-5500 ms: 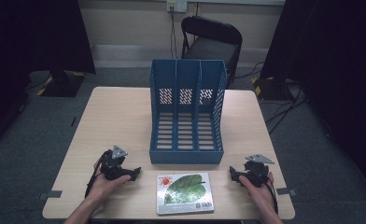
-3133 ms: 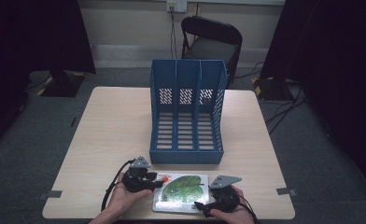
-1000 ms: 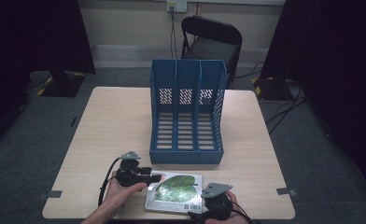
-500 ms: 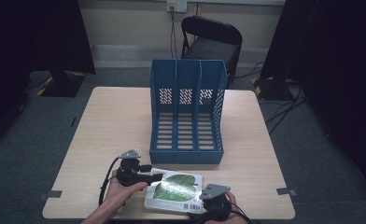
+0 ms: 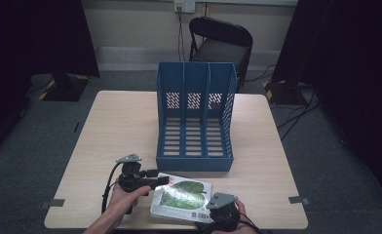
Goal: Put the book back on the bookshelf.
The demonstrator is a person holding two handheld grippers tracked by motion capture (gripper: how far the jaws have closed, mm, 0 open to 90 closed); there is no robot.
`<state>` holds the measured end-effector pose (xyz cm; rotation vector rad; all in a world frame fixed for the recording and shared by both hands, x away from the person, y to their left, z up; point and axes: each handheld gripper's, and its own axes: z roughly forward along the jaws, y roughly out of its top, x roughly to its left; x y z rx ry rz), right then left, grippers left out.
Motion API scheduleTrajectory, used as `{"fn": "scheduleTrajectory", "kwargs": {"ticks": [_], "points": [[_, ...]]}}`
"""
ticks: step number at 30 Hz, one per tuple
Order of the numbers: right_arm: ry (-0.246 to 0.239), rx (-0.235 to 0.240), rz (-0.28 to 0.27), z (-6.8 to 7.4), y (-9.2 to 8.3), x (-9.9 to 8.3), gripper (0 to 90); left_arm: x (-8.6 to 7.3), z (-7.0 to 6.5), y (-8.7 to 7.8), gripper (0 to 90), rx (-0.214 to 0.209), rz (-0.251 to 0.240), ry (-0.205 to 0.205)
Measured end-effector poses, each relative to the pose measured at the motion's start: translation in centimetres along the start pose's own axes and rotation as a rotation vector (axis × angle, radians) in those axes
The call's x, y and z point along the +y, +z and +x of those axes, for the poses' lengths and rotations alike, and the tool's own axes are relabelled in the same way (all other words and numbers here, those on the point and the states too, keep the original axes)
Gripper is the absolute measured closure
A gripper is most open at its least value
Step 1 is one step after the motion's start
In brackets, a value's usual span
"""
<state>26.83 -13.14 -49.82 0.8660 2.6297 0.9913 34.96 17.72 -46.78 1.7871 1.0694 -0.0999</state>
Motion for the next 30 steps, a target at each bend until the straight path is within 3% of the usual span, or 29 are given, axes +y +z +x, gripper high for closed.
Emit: {"fn": "scheduleTrajectory", "kwargs": {"ticks": [5, 9, 10, 11, 12, 16, 21, 22, 25, 30], "points": [[0.01, -0.013, -0.002, 0.2, 0.0, 0.0, 5.8, 0.1, -0.4, 0.1, 30.2, 0.016, -0.012, -0.003], [0.026, -0.028, -0.007, 0.4, 0.1, 0.0, 5.5, 0.1, -0.6, -0.1, 32.0, -0.022, -0.01, -0.005], [0.041, -0.046, -0.019, 0.7, 0.2, -0.1, 5.6, 0.1, -0.6, 0.1, 39.6, -0.063, 0.003, -0.012], [0.041, -0.046, -0.019, 0.7, 0.2, -0.1, 5.6, 0.0, -0.7, 0.4, 39.6, -0.103, 0.017, -0.007], [0.044, -0.05, -0.022, 0.8, 0.3, 0.0, 5.7, -0.2, -1.5, 0.9, 37.7, -0.088, 0.044, 0.026], [0.04, -0.04, -0.019, 0.6, 0.2, 0.0, 6.2, -0.6, -1.7, 1.5, 39.3, -0.103, 0.095, 0.048], [0.057, -0.011, -0.03, 0.2, 0.1, 0.1, 9.3, -0.9, -1.3, 2.0, 45.0, -0.135, 0.134, 0.017], [0.059, 0.005, -0.033, -0.1, 0.1, 0.2, 9.9, -0.9, -1.4, 2.3, 47.8, -0.166, 0.155, 0.02], [0.056, 0.004, -0.037, -0.1, 0.2, 0.3, 10.1, -1.0, -1.6, 2.6, 49.9, -0.175, 0.18, 0.033], [0.044, 0.017, -0.032, -0.3, 0.5, 0.7, 9.9, -1.0, -1.2, 2.8, 50.9, -0.191, 0.198, 0.014]]}}
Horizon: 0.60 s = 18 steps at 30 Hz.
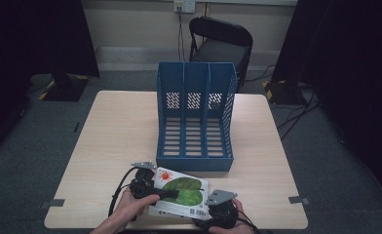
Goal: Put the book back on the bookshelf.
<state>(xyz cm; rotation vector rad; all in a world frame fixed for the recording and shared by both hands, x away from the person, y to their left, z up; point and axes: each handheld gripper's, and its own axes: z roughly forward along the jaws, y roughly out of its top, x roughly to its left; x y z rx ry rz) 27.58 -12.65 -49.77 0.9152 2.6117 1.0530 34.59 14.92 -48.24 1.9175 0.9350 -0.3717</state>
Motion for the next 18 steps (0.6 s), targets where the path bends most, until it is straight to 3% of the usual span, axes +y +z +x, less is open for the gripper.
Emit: {"fn": "scheduleTrajectory", "kwargs": {"ticks": [5, 11, 18], "points": [[-0.011, 0.013, 0.008, -0.27, 0.24, 0.38, 9.2, 0.04, 0.1, 0.5, 48.5, -0.024, 0.029, -0.014], [-0.018, 0.014, 0.015, -0.26, 0.26, 0.41, 8.9, 0.01, 0.08, 0.38, 63.0, -0.044, 0.02, -0.022], [0.013, 0.071, 0.02, -0.53, -0.49, 0.18, 12.0, -0.11, -0.52, 0.09, 66.1, -0.047, 0.006, 0.025]]}}
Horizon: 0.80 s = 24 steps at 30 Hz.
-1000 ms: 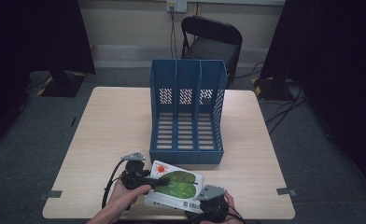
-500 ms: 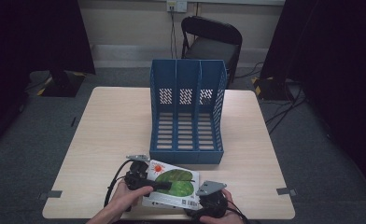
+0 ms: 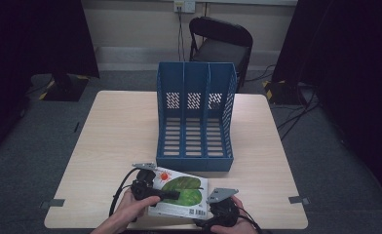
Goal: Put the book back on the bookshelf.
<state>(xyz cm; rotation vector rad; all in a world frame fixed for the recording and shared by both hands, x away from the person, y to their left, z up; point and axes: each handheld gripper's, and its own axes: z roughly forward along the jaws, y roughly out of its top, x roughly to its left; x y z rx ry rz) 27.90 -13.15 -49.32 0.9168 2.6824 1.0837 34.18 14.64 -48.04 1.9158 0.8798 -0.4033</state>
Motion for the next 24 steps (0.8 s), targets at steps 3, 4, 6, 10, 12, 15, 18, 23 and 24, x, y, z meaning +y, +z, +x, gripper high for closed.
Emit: {"fn": "scheduleTrajectory", "kwargs": {"ticks": [3, 4, 6, 10, 12, 15, 18, 23, 24], "points": [[0.002, 0.009, 0.002, 0.0, -0.2, -0.1, 12.3, 0.0, -0.2, -0.1, 66.8, 0.0, 0.0, 0.014], [-0.003, 0.015, 0.005, 0.0, -0.2, -0.1, 12.6, 0.0, -0.3, -0.1, 67.6, -0.003, -0.001, 0.018], [-0.002, 0.02, 0.005, 0.0, -0.4, -0.1, 14.3, -0.1, -0.4, -0.2, 68.7, -0.004, 0.0, 0.033], [0.023, 0.027, -0.033, -0.5, -1.3, -0.1, 16.3, -0.1, -1.0, -0.3, 70.6, -0.001, 0.003, 0.08], [0.027, 0.024, -0.044, -0.8, -1.5, 0.0, 16.4, 0.0, -1.3, -0.4, 70.7, 0.0, 0.005, 0.103], [0.063, 0.013, -0.083, -1.8, -2.0, 0.2, 20.7, 0.0, -1.9, -0.5, 71.4, 0.003, 0.005, 0.152], [0.081, 0.022, -0.094, -2.3, -2.0, 0.4, 21.3, 0.0, -2.1, -0.5, 71.5, 0.005, 0.004, 0.165], [0.097, 0.063, -0.082, -3.3, -1.2, 0.8, 18.9, 0.0, -2.3, -0.5, 71.8, 0.011, 0.002, 0.176], [0.108, 0.081, -0.093, -3.9, -1.1, 1.0, 20.6, 0.0, -2.4, -0.5, 71.8, 0.012, 0.001, 0.185]]}}
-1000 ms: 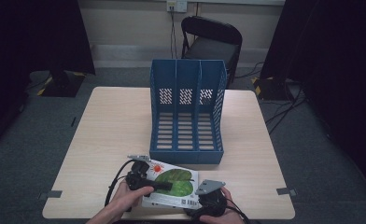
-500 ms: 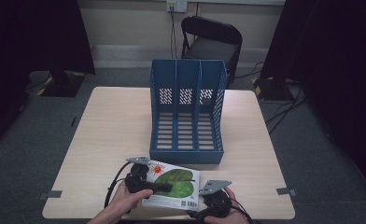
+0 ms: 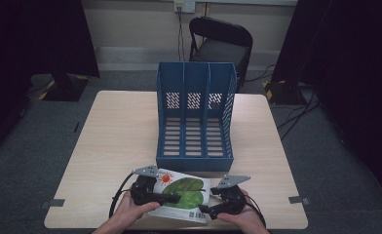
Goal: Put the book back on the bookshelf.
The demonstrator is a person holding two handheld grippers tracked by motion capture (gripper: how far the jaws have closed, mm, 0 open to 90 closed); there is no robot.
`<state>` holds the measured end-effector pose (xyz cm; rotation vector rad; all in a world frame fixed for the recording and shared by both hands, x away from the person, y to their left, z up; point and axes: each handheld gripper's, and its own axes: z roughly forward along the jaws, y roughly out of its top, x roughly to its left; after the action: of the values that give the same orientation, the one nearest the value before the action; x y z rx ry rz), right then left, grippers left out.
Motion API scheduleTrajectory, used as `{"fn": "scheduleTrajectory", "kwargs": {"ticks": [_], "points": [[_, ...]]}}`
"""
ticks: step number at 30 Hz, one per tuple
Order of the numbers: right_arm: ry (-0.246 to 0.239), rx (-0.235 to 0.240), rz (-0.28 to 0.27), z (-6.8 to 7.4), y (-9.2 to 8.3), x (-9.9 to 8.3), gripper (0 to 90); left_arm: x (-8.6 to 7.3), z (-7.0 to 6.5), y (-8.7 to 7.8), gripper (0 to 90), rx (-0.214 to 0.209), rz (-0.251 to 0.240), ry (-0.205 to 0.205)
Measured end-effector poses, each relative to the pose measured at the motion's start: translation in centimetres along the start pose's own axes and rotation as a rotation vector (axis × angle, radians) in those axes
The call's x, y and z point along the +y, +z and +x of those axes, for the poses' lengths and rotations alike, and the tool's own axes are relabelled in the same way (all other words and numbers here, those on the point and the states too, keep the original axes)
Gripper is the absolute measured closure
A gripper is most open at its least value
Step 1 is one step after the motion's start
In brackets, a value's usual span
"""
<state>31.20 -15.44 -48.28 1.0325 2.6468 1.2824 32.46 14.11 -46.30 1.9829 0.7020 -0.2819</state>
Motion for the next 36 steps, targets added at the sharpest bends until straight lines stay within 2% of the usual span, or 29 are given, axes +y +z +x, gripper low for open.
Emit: {"fn": "scheduleTrajectory", "kwargs": {"ticks": [3, 8, 11, 16, 20, 23, 27, 31, 35, 36], "points": [[0.004, 0.018, -0.01, -0.6, 0.1, 0.3, 18.4, 0.0, -0.1, 0.0, 71.9, 0.007, 0.0, 0.008], [0.03, 0.084, -0.02, -1.6, 0.6, 0.8, 18.3, 0.0, -0.1, -0.1, 71.9, 0.005, 0.003, 0.013], [0.026, 0.079, -0.035, -1.4, 0.4, 0.8, 20.6, 0.0, -0.2, -0.2, 72.4, -0.003, 0.009, 0.013], [0.017, 0.083, -0.08, -1.4, -0.4, 0.9, 33.7, -0.2, -0.4, -0.5, 74.2, -0.019, 0.023, 0.03], [0.01, 0.084, -0.115, -1.3, -1.2, 1.0, 41.0, -0.2, -0.3, -0.7, 75.7, -0.016, 0.013, 0.038], [0.003, 0.102, -0.129, -1.2, -1.7, 1.1, 42.1, -0.2, -0.3, -0.8, 76.2, -0.016, 0.013, 0.048], [-0.032, 0.109, -0.129, -1.0, -2.2, 1.0, 41.8, -0.2, -0.2, -0.9, 76.2, -0.017, 0.01, 0.045], [-0.026, 0.121, -0.166, -0.9, -3.1, 1.2, 43.5, -0.1, 0.1, -1.0, 76.1, -0.002, -0.006, 0.038], [-0.029, 0.13, -0.19, -0.7, -3.6, 1.5, 46.0, -0.2, 0.1, -1.0, 76.0, 0.011, -0.005, 0.052], [-0.036, 0.119, -0.186, -0.6, -3.7, 1.6, 45.8, -0.2, 0.0, -1.0, 76.0, 0.017, -0.004, 0.058]]}}
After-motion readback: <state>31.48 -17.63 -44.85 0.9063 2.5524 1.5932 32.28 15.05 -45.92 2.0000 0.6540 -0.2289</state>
